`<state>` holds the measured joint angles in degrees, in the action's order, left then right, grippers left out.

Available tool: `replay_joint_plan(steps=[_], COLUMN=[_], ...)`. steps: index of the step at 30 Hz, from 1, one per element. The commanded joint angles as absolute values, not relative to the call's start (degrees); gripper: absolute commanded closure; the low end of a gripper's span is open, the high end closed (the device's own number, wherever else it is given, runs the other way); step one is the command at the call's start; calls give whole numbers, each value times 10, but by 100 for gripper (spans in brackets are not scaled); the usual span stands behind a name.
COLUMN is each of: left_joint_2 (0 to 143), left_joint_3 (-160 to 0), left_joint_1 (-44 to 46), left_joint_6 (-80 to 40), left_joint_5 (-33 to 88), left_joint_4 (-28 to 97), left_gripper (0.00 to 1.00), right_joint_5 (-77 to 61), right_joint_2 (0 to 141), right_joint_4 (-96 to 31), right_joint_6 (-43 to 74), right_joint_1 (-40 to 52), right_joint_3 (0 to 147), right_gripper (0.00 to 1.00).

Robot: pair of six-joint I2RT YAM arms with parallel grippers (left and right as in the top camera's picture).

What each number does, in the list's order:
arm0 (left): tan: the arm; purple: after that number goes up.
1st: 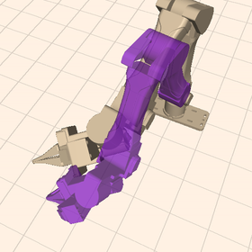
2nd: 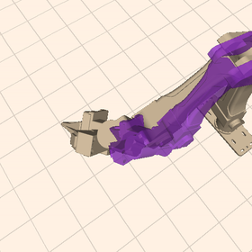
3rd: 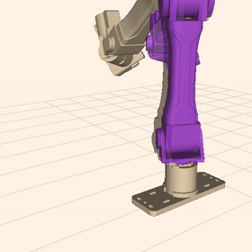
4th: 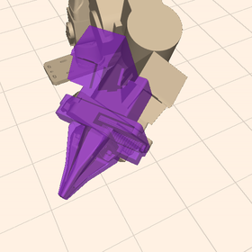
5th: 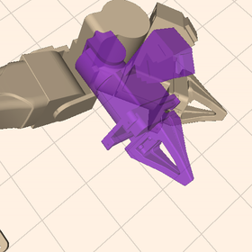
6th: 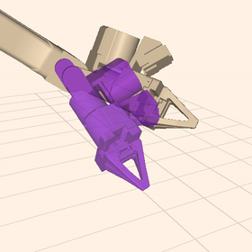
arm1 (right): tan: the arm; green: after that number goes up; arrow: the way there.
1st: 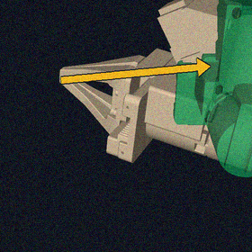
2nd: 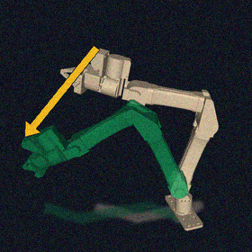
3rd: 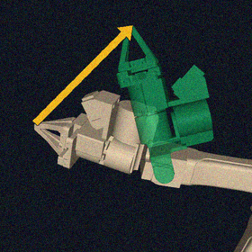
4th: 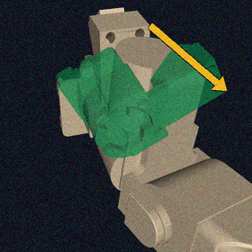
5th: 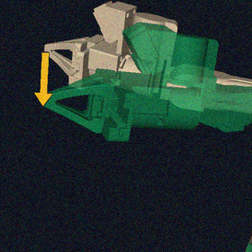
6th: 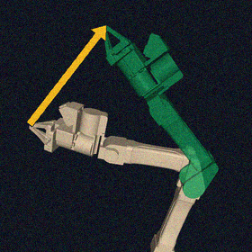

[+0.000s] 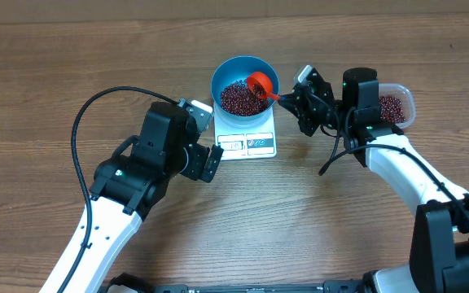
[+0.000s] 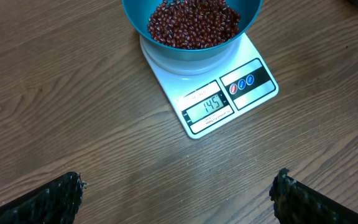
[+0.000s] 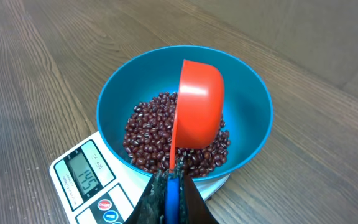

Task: Scoop item into bowl and weigh 150g on scale
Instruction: 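Tap the red scoop over the teal bowl to trickle beans, right gripper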

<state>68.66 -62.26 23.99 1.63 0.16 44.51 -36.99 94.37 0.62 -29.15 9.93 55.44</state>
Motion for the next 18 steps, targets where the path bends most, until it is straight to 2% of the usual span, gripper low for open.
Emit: replay_joint_plan(steps=[1, 4, 7, 10, 13, 16, 18], left_joint_2=[690, 690, 690, 690, 690, 690, 690], left_joint_3=[-620, -620, -620, -620, -620, -620, -620], left_joint_1=[240, 240, 240, 240, 240, 240, 240], left_joint_6=[11, 11, 11, 11, 11, 11, 11], left_joint_5=[-3, -3, -3, -3, -3, -3, -3], left_joint_4=[444, 443, 443, 443, 444, 443, 443], left_gripper=[0, 0, 0, 1, 1, 0, 1], right_joint_5=[-331, -359, -314, -362, -330, -376, -337], right_joint_2=[944, 944, 944, 944, 944, 944, 944], right_joint_4=[13, 26, 24, 26, 17, 28, 27], right_joint_6=[-316, -319, -335, -333, -333, -331, -333], right_joint_1=[103, 105, 102, 102, 103, 104, 105], right_joint_3=[555, 555, 555, 555, 555, 555, 555], right_gripper=[96, 96, 96, 96, 96, 96, 96])
